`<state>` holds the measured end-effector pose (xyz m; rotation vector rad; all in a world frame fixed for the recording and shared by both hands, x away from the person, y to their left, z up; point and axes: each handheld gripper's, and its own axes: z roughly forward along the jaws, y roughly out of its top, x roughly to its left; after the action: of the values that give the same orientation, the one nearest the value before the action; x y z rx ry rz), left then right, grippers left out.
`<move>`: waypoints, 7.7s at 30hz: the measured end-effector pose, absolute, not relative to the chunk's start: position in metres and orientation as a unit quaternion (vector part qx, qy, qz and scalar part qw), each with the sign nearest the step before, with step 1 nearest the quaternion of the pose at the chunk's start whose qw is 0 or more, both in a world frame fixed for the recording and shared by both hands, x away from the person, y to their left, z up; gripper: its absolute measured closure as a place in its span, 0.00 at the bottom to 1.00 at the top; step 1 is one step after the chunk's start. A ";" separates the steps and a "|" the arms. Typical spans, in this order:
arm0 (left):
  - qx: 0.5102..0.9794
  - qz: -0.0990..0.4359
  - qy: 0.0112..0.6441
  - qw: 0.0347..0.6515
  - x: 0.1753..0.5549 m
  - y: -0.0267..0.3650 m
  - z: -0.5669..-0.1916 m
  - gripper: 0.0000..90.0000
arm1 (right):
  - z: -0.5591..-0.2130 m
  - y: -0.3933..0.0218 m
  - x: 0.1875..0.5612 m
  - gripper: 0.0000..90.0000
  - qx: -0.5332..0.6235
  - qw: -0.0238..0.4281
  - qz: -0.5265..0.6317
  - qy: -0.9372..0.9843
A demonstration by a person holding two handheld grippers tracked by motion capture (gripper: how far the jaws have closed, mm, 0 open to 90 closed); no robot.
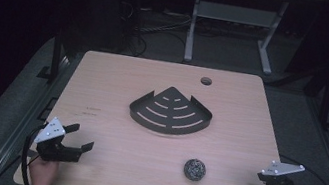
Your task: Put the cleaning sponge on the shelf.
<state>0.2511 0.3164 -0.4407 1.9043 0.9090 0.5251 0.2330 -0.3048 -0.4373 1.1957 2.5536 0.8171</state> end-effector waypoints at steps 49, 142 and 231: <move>0.775 0.214 0.370 0.466 0.247 0.316 -0.440 0.15 | -0.428 -0.250 0.239 0.18 0.338 0.082 0.255 0.902; 0.767 0.214 0.373 0.475 0.246 0.318 -0.439 0.15 | -0.442 -0.138 0.296 0.26 0.224 0.034 0.193 0.955; 0.761 0.214 0.377 0.483 0.245 0.321 -0.438 0.15 | -0.382 -0.107 0.350 0.36 0.184 0.036 0.192 0.963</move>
<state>0.2451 0.3209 -0.4378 1.8540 0.9175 0.5211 0.3496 -0.1067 -0.3816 0.5641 2.9591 0.5902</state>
